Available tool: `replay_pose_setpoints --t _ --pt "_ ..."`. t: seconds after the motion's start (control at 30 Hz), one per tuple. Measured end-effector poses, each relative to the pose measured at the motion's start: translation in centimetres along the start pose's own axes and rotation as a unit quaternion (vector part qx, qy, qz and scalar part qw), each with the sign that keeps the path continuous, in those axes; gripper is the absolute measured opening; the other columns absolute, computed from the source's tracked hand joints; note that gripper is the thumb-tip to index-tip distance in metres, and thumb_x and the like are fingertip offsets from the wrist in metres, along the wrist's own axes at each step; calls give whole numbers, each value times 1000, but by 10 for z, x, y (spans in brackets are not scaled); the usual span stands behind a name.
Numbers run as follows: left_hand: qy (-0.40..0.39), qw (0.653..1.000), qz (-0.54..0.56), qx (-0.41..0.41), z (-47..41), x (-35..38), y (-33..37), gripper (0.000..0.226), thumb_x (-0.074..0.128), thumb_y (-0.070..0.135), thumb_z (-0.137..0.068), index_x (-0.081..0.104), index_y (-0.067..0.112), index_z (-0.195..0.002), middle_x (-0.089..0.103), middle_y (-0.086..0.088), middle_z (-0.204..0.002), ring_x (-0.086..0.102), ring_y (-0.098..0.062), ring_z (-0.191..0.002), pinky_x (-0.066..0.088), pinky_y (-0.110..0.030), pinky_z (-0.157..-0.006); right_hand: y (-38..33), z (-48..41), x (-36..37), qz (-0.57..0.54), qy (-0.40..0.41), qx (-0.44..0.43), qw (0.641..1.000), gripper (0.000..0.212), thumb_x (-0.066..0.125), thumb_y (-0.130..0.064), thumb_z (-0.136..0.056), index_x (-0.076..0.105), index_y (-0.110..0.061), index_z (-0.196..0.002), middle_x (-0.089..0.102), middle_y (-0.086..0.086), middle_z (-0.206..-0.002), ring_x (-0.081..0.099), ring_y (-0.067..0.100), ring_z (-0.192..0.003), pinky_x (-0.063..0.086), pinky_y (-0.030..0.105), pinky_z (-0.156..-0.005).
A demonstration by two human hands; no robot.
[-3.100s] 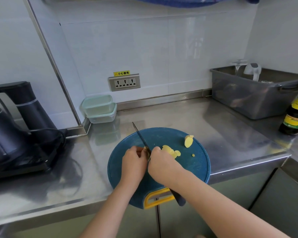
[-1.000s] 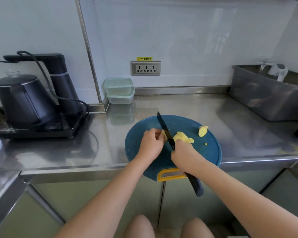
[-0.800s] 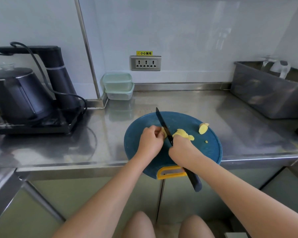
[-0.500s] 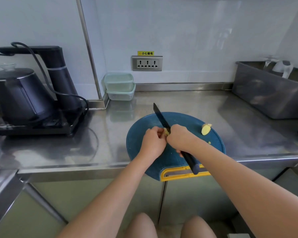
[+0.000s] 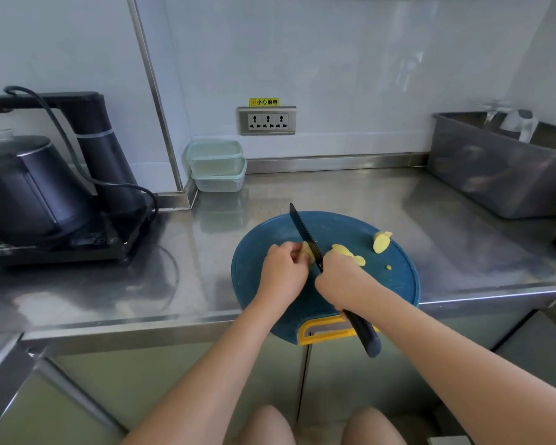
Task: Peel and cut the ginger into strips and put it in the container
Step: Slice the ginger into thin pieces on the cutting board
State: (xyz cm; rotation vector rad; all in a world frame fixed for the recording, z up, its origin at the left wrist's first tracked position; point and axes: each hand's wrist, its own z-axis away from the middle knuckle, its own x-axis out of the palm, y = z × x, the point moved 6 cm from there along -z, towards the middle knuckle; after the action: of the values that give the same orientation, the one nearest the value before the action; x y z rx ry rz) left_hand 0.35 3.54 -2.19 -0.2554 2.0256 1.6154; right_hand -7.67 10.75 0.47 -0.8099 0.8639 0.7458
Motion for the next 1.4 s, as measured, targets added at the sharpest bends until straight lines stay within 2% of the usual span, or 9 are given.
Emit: replay_pose_setpoints --t 0.13,0.27,0.57,0.8,0.93,1.07,1.17,1.27,1.4 --pt "-28 998 40 -27 -2 -2 1 27 57 24 -94 62 13 -119 63 -1 -114 56 -10 -94 43 -22 -81 -7 -10 -13 -53 52 -1 997 12 44 -7 -97 54 -5 -90 45 5 -73 47 16 -63 39 20 -53" --pt "-35 997 64 -41 1 -2 -1 24 54 26 -95 63 15 -114 65 4 -105 55 -5 -86 41 -17 -75 -3 -30 -13 -104 30 10 994 24 38 -3 -98 45 -3 -75 51 12 -58 49 21 -45 45 27 -45" --pt "-16 999 29 11 7 0 -3 18 53 34 -95 58 25 -110 54 6 -109 53 3 -87 38 -7 -65 19 -31 -26 -189 -21 -9 982 7 43 -7 -90 49 -6 -87 50 8 -60 44 17 -43 43 25 -43" --pt "27 999 4 41 16 -1 1 14 52 36 -95 57 29 -106 52 11 -100 53 1 -87 41 -8 -67 33 3 -59 -150 90 -136 975 8 46 -16 -97 49 -13 -90 56 6 -61 53 14 -42 50 26 -49" --pt "32 998 -7 48 19 0 5 18 51 36 -95 55 25 -109 57 10 -102 55 -2 -92 42 -12 -72 42 20 -45 -100 202 -153 962 11 41 -29 -101 44 -19 -99 49 -2 -66 49 12 -53 35 22 -45" --pt "38 998 -24 50 25 -1 9 26 52 35 -95 52 21 -117 56 10 -108 55 -4 -95 42 -11 -74 50 23 -17 -166 231 -159 945 28 41 -26 -100 38 -22 -128 57 -4 -76 58 17 -67 45 30 -58" --pt "42 996 -63 53 30 -6 10 34 54 33 -94 48 20 -125 52 9 -115 55 -8 -99 43 -16 -81 46 25 -2 -186 201 -217 937 54 41 -19 -100 20 -36 -147 53 -9 -72 55 9 -63 45 21 -57" --pt "52 995 -73 43 31 -12 9 36 54 33 -94 47 19 -127 53 9 -116 55 -11 -101 44 -21 -84 46 26 -2 -220 188 -241 926 67 43 -17 -100 7 -45 -149 53 -5 -69 50 7 -55 43 18 -54" --pt "74 996 -39 39 37 -10 7 26 53 37 -94 54 20 -115 57 11 -106 55 -3 -94 41 -13 -76 45 32 0 -240 176 -290 910 70 42 -14 -100 3 -55 -142 45 -5 -58 44 4 -49 39 18 -51"
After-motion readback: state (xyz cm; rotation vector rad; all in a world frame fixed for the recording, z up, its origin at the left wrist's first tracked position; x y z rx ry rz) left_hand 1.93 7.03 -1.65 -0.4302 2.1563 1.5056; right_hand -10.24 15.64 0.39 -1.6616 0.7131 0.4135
